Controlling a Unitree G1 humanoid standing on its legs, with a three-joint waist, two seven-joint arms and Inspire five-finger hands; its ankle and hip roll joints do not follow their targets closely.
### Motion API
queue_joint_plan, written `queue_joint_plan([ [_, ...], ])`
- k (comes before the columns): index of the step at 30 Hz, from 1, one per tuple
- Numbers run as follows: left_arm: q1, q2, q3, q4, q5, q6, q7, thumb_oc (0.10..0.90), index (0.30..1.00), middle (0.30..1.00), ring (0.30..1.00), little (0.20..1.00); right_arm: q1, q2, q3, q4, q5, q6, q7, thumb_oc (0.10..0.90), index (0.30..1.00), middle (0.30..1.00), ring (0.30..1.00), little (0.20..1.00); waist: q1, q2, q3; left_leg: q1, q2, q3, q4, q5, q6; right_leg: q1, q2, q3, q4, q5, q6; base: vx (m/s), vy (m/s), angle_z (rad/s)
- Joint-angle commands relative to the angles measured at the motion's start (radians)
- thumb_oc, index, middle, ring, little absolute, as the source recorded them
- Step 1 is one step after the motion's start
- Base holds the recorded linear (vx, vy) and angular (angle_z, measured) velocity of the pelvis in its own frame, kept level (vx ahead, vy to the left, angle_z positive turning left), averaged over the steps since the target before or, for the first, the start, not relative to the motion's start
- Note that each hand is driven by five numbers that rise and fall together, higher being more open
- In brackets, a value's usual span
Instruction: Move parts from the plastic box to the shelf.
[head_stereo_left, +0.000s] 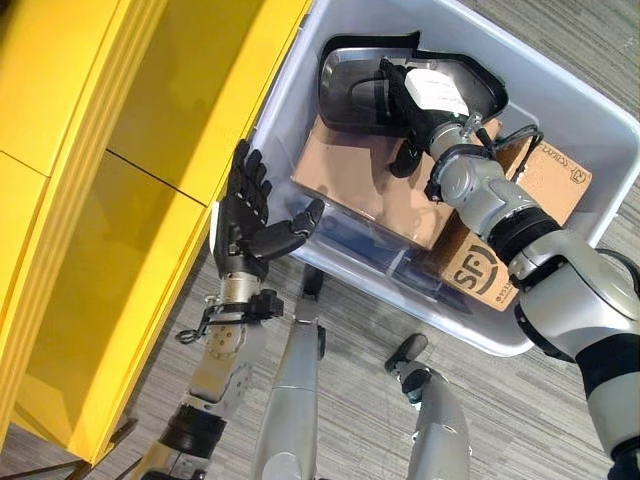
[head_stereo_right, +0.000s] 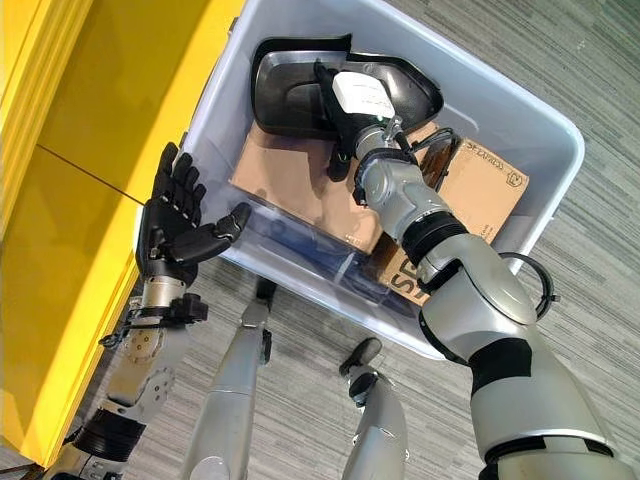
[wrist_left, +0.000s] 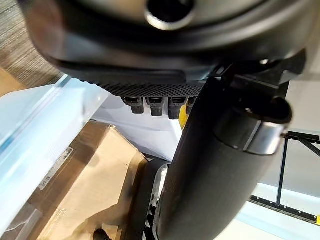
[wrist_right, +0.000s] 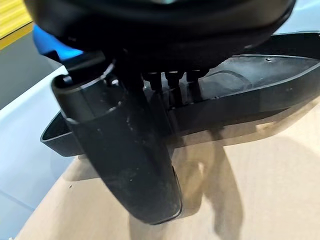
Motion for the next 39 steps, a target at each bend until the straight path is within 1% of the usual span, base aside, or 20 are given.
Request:
queue_joint_plan([
  [1, 0.034, 0.025, 0.008, 0.027, -0.025, 0.015, 0.067, 0.900, 1.000, 1.000, 1.000, 1.000, -0.103, -0.022, 0.031, 0.060, -0.019, 0.021, -0.074, 0.400, 0.300, 0.300, 0.300, 0.300, 0.055, 0.028, 0.091, -0.065, 0.020, -0.012, 0.248, -0.256, -0.010, 0.250, 0.068, 0.042, -0.147, 0.071, 0.033, 0.00, 0.000, 0.00],
  [7, 0.040, 0.026, 0.005, 0.039, -0.033, 0.013, 0.067, 0.900, 1.000, 1.000, 1.000, 1.000, -0.079, -0.004, 0.016, 0.067, -0.009, 0.020, -0.074, 0.400, 0.300, 0.300, 0.300, 0.300, 0.053, 0.039, 0.091, -0.045, 0.025, -0.012, 0.225, -0.238, -0.014, 0.248, 0.071, 0.036, -0.139, 0.039, 0.023, -0.01, 0.000, 0.00],
  [9, 0.039, 0.026, -0.006, 0.048, -0.035, 0.021, 0.056, 0.900, 1.000, 1.000, 1.000, 1.000, -0.052, 0.004, -0.003, 0.045, -0.002, 0.018, -0.079, 0.400, 0.300, 0.300, 0.300, 0.300, 0.053, 0.040, 0.091, 0.000, 0.034, -0.010, 0.199, -0.222, -0.018, 0.284, 0.075, 0.034, -0.152, 0.025, 0.018, -0.07, -0.030, -0.02],
  [11, 0.044, 0.030, -0.002, 0.069, -0.039, 0.029, 0.029, 0.900, 1.000, 1.000, 1.000, 1.000, -0.017, -0.008, -0.011, -0.037, -0.019, 0.013, -0.053, 0.400, 0.300, 0.300, 0.300, 0.300, 0.050, 0.032, 0.091, 0.107, 0.046, 0.004, 0.131, -0.187, -0.029, 0.372, 0.076, 0.032, -0.208, 0.024, 0.013, -0.08, -0.069, 0.02],
  [16, 0.059, 0.043, 0.022, 0.083, -0.043, 0.041, -0.001, 0.900, 1.000, 1.000, 1.000, 1.000, 0.011, -0.050, -0.026, -0.156, -0.015, -0.006, -0.015, 0.400, 0.300, 0.300, 0.300, 0.300, 0.048, 0.015, 0.091, 0.253, 0.063, 0.022, 0.037, -0.139, -0.039, 0.486, 0.083, 0.040, -0.284, 0.039, 0.014, -0.04, -0.026, -0.05],
  [18, 0.064, 0.047, 0.026, 0.086, -0.044, 0.043, -0.010, 0.900, 1.000, 1.000, 1.000, 1.000, 0.017, -0.062, -0.030, -0.181, -0.011, -0.008, -0.006, 0.400, 0.300, 0.300, 0.300, 0.300, 0.049, 0.013, 0.091, 0.287, 0.066, 0.026, 0.012, -0.126, -0.042, 0.513, 0.084, 0.038, -0.302, 0.045, 0.015, -0.01, -0.036, -0.14],
  [20, 0.080, 0.054, 0.040, 0.086, -0.047, 0.046, -0.021, 0.900, 1.000, 1.000, 1.000, 1.000, 0.037, -0.091, -0.050, -0.239, 0.004, -0.015, 0.006, 0.400, 0.300, 0.300, 0.300, 0.300, 0.044, 0.003, 0.065, 0.335, 0.072, 0.032, -0.032, -0.103, -0.049, 0.550, 0.090, 0.036, -0.341, 0.058, 0.018, -0.02, -0.042, -0.09],
  [22, 0.100, 0.061, 0.060, 0.094, -0.046, 0.054, -0.038, 0.900, 1.000, 1.000, 1.000, 1.000, 0.068, -0.124, -0.078, -0.315, 0.040, -0.031, 0.022, 0.400, 0.300, 0.300, 0.300, 0.300, 0.030, -0.008, 0.019, 0.389, 0.086, 0.045, -0.088, -0.071, -0.059, 0.591, 0.095, 0.041, -0.393, 0.084, 0.026, -0.04, -0.017, -0.08],
  [23, 0.108, 0.063, 0.069, 0.094, -0.042, 0.056, -0.044, 0.900, 1.000, 1.000, 1.000, 1.000, 0.082, -0.147, -0.089, -0.352, 0.048, -0.033, 0.034, 0.400, 0.300, 0.300, 0.300, 0.300, 0.026, -0.010, 0.003, 0.402, 0.088, 0.057, -0.116, -0.037, -0.051, 0.599, 0.097, 0.035, -0.420, 0.112, 0.025, -0.06, -0.008, -0.19],
  [26, 0.138, 0.067, 0.097, 0.099, -0.035, 0.064, -0.063, 0.900, 1.000, 1.000, 1.000, 1.000, 0.132, -0.197, -0.129, -0.440, 0.087, -0.045, 0.056, 0.400, 0.300, 0.300, 0.300, 0.300, 0.008, -0.020, -0.039, 0.452, 0.093, 0.072, -0.172, -0.004, -0.065, 0.640, 0.102, 0.040, -0.474, 0.142, 0.032, -0.02, -0.016, -0.18],
  [27, 0.148, 0.072, 0.108, 0.101, -0.032, 0.067, -0.071, 0.900, 1.000, 1.000, 1.000, 1.000, 0.141, -0.223, -0.141, -0.472, 0.109, -0.052, 0.069, 0.400, 0.300, 0.300, 0.300, 0.300, 0.001, -0.023, -0.053, 0.466, 0.094, 0.076, -0.186, 0.004, -0.069, 0.650, 0.105, 0.041, -0.488, 0.150, 0.034, -0.02, -0.048, -0.12],
  [28, 0.160, 0.081, 0.131, 0.109, -0.017, 0.071, -0.076, 0.900, 1.000, 1.000, 1.000, 1.000, 0.164, -0.274, -0.155, -0.551, 0.132, -0.062, 0.087, 0.400, 0.300, 0.300, 0.300, 0.300, -0.012, -0.028, -0.080, 0.500, 0.104, 0.088, -0.217, 0.023, -0.077, 0.671, 0.105, 0.052, -0.512, 0.163, 0.039, -0.02, -0.031, -0.10],
  [31, 0.177, 0.091, 0.158, 0.111, 0.007, 0.074, -0.085, 0.900, 1.000, 1.000, 1.000, 1.000, 0.194, -0.341, -0.179, -0.651, 0.180, -0.081, 0.115, 0.400, 0.300, 0.300, 0.300, 0.300, -0.028, -0.034, -0.115, 0.533, 0.117, 0.108, -0.246, 0.043, -0.083, 0.692, 0.102, 0.066, -0.532, 0.181, 0.045, -0.02, -0.033, -0.14],
  [32, 0.178, 0.100, 0.167, 0.115, 0.024, 0.074, -0.097, 0.900, 1.000, 1.000, 1.000, 1.000, 0.226, -0.372, -0.206, -0.704, 0.233, -0.101, 0.137, 0.400, 0.300, 0.300, 0.300, 0.300, -0.040, -0.036, -0.140, 0.561, 0.127, 0.125, -0.272, 0.060, -0.091, 0.704, 0.098, 0.065, -0.541, 0.195, 0.054, -0.02, -0.023, -0.24],
  [33, 0.183, 0.102, 0.173, 0.115, 0.028, 0.075, -0.101, 0.900, 1.000, 1.000, 1.000, 1.000, 0.235, -0.381, -0.214, -0.720, 0.245, -0.100, 0.144, 0.400, 0.300, 0.300, 0.300, 0.300, -0.045, -0.036, -0.151, 0.572, 0.132, 0.132, -0.280, 0.062, -0.093, 0.710, 0.099, 0.068, -0.547, 0.195, 0.054, -0.03, -0.043, -0.30],
  [34, 0.185, 0.118, 0.186, 0.103, 0.064, 0.073, -0.106, 0.900, 1.000, 1.000, 1.000, 1.000, 0.253, -0.417, -0.229, -0.766, 0.290, -0.115, 0.169, 0.400, 0.300, 0.300, 0.300, 0.300, -0.056, -0.041, -0.173, 0.603, 0.142, 0.155, -0.294, 0.068, -0.098, 0.718, 0.098, 0.079, -0.554, 0.208, 0.062, -0.02, -0.020, -0.20],
  [36, 0.189, 0.130, 0.210, 0.091, 0.099, 0.071, -0.107, 0.900, 1.000, 1.000, 1.000, 1.000, 0.287, -0.455, -0.250, -0.808, 0.324, -0.119, 0.193, 0.400, 0.300, 0.300, 0.300, 0.300, -0.069, -0.042, -0.194, 0.626, 0.153, 0.171, -0.302, 0.072, -0.103, 0.727, 0.099, 0.088, -0.561, 0.207, 0.063, -0.01, -0.015, -0.24],
  [37, 0.189, 0.136, 0.227, 0.091, 0.132, 0.066, -0.100, 0.900, 1.000, 1.000, 1.000, 1.000, 0.326, -0.485, -0.279, -0.841, 0.363, -0.126, 0.214, 0.400, 0.300, 0.300, 0.300, 0.300, -0.079, -0.043, -0.217, 0.651, 0.164, 0.187, -0.321, 0.081, -0.109, 0.742, 0.101, 0.091, -0.579, 0.213, 0.066, 0.00, -0.021, -0.36],
  [38, 0.179, 0.160, 0.246, 0.086, 0.174, 0.060, -0.088, 0.900, 1.000, 1.000, 1.000, 1.000, 0.332, -0.511, -0.286, -0.855, 0.392, -0.134, 0.224, 0.400, 0.300, 0.300, 0.300, 0.300, -0.090, -0.044, -0.227, 0.665, 0.171, 0.194, -0.324, 0.079, -0.114, 0.750, 0.101, 0.094, -0.581, 0.210, 0.070, -0.01, -0.017, -0.41],
  [39, 0.177, 0.162, 0.253, 0.087, 0.195, 0.058, -0.082, 0.900, 1.000, 1.000, 1.000, 1.000, 0.353, -0.521, -0.302, -0.875, 0.416, -0.136, 0.231, 0.400, 0.300, 0.300, 0.300, 0.300, -0.094, -0.043, -0.236, 0.676, 0.176, 0.202, -0.331, 0.082, -0.115, 0.751, 0.104, 0.104, -0.587, 0.214, 0.070, 0.00, -0.014, -0.14],
])
